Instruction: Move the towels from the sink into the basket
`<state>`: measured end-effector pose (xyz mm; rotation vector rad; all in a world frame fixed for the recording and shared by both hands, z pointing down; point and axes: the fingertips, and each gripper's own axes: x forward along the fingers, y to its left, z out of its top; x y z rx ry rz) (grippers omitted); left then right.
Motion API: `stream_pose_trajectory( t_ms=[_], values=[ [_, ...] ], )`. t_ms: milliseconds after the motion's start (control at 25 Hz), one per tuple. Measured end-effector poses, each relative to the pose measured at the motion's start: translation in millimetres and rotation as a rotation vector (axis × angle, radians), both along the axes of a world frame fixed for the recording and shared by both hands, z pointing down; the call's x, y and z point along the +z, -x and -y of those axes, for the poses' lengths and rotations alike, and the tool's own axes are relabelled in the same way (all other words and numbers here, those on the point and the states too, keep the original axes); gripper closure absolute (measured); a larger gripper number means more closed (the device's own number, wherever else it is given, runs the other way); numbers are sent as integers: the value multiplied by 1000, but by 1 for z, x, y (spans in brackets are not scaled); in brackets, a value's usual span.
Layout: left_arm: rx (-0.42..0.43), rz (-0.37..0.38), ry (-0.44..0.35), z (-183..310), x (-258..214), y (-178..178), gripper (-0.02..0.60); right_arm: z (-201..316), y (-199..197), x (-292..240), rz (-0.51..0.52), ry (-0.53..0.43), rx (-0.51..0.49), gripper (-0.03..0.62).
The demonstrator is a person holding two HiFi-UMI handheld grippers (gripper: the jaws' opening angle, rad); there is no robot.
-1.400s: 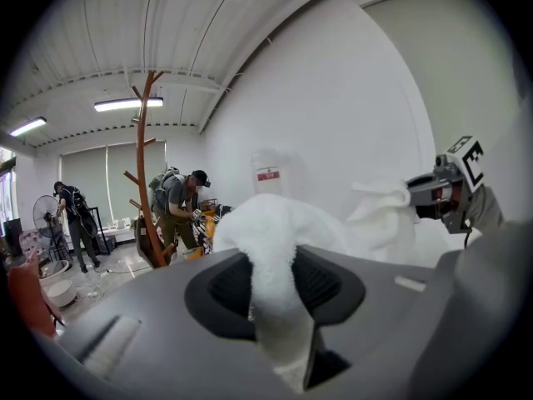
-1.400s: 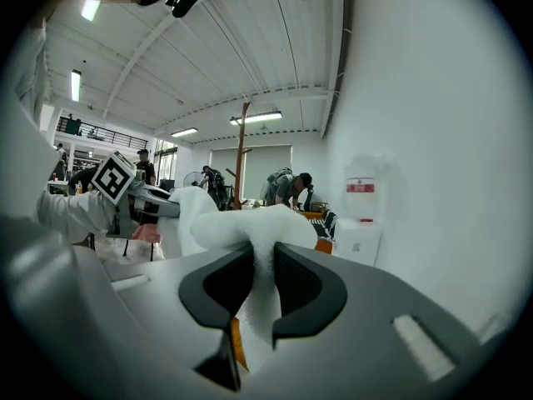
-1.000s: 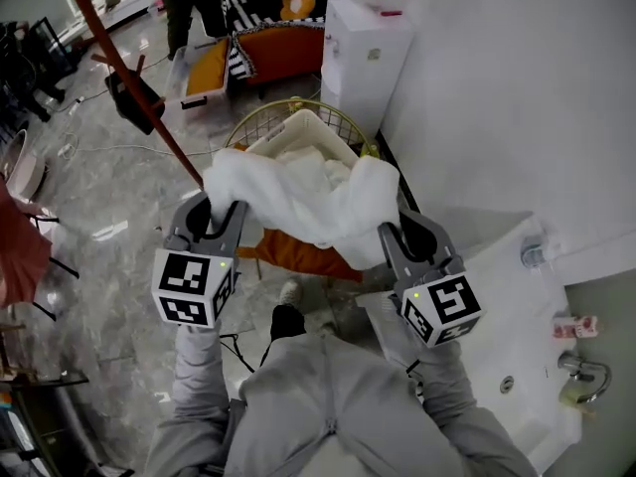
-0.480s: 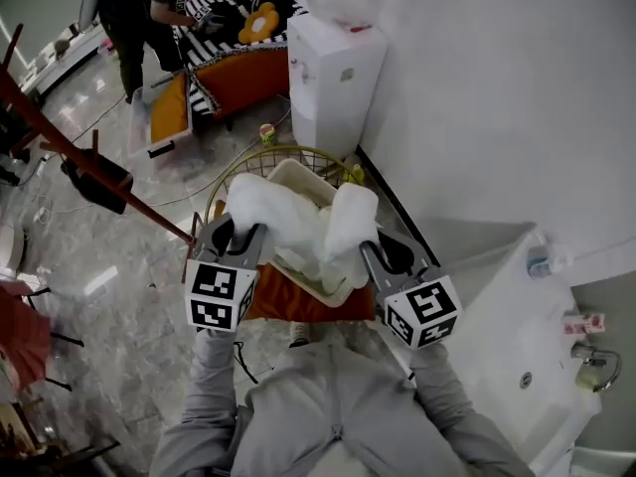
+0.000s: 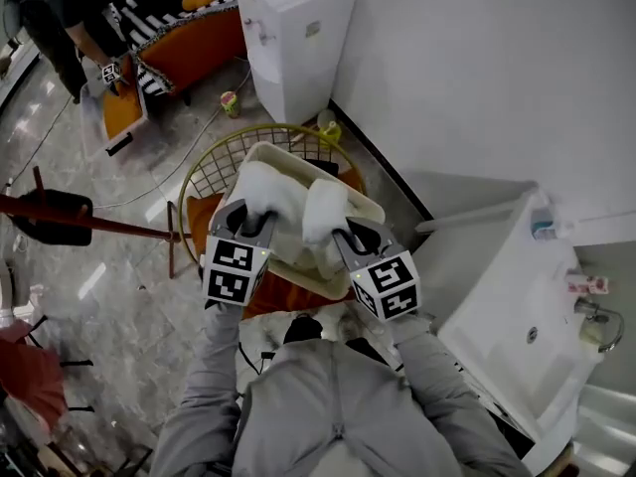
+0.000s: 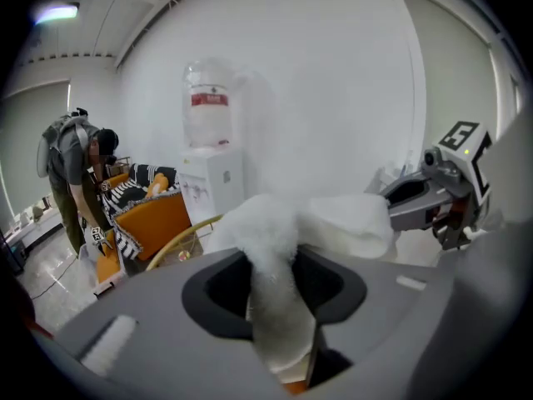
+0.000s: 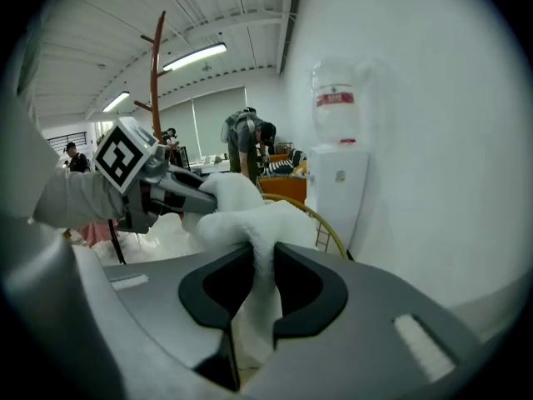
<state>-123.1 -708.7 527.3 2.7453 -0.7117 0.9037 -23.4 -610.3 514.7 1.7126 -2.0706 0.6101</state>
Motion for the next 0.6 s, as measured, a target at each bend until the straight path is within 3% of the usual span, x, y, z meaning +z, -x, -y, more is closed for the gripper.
stream_pose_trajectory(
  t_ms=[200, 320, 400, 520, 600],
  values=[
    [54, 55, 112, -6, 41, -18, 366, -4, -7, 57, -52, 146, 13, 533],
    [62, 62, 149, -4, 58, -24, 317, -5, -11, 83, -65, 195, 4, 529],
    [59, 56, 142, 0, 62, -27, 299, -3, -11, 90, -50, 212, -1, 497],
    [67, 73, 142, 1, 68, -25, 281, -3, -12, 96, -38, 224, 5, 402],
    [69, 82, 141, 1, 68, -25, 272, -4, -14, 97, -36, 223, 15, 395]
  ],
)
